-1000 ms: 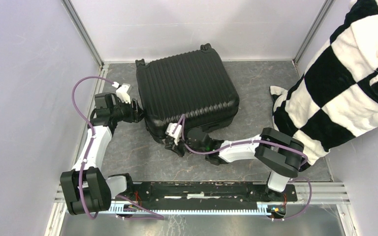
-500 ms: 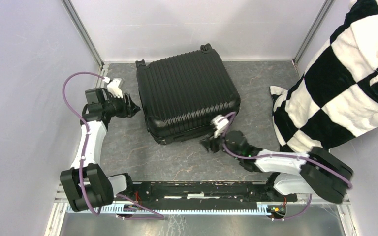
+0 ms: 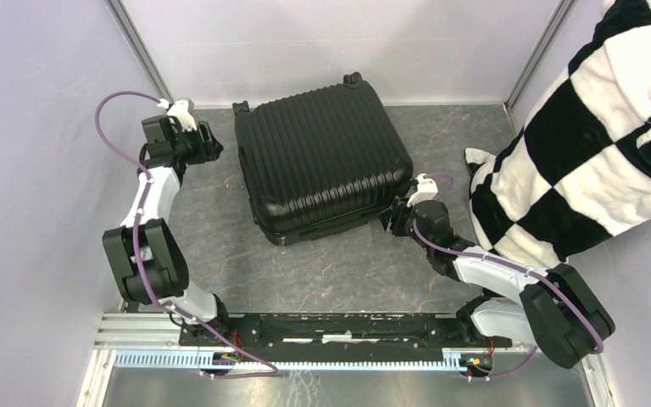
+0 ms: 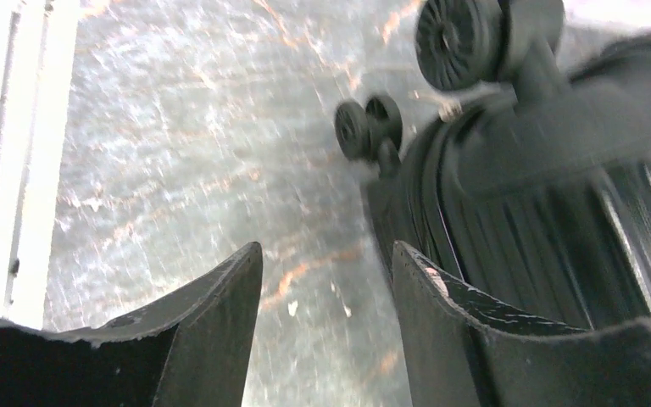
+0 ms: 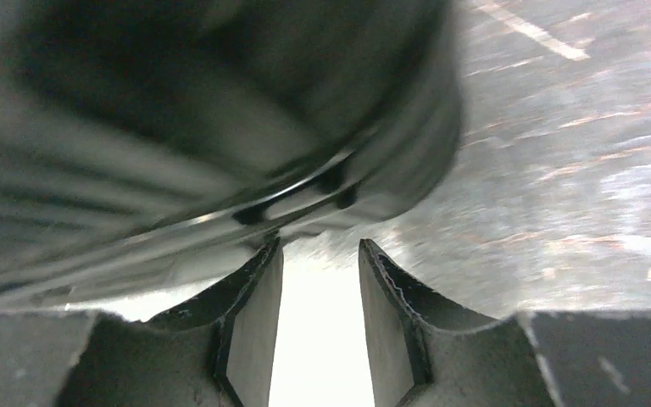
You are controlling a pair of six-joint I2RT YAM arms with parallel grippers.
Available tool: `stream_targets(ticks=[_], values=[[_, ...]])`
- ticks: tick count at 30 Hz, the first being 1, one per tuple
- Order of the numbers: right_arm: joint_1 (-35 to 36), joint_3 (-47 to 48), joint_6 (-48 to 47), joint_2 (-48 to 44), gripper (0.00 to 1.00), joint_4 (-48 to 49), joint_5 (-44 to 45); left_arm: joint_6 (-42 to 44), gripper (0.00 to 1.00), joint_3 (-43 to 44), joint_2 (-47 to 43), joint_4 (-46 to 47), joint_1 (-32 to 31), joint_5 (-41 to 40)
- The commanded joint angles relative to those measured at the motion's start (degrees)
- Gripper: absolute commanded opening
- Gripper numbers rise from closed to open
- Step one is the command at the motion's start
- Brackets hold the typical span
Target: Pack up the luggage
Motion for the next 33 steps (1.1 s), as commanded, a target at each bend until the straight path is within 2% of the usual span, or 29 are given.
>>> stream_targets(ticks=[1,6,10,17,24,28,33], values=[[-7.46,3.42,5.22,2.27,0.44,3.39,3.04,-8.95,0.65,5.25,5.18,9.07,-1.84,-8.57],[-15.40,9.02,5.16,6.63,0.41,4.14,0.68,-10.49,0.68,7.56,10.10,12.32,-4.38,-12.66],[-17.18,12.08,3.98,8.11,0.40,2.30,-1.37,-8.85,0.70,10.23,13.31,14.18,-5.63,-13.16],[-17.31,6.06,4.07,4.26,0.40,1.68,-0.56,-12.85,0.70,14.73,19.80,16.45,-7.13,-15.61],[-17.36,0.64,6.61,0.71,0.40,0.95,-3.87,-17.69,0.70,15.95,24.18,16.80,-8.19,-16.18],[-17.27,0.35,7.74,0.74,0.40,0.95,-5.03,-18.06,0.69,13.81,23.66,18.70,-9.42,-13.33],[-17.43,4.50,7.19,3.88,0.41,0.61,-6.72,-15.93,0.69,7.96,19.80,24.72,-11.43,1.13]])
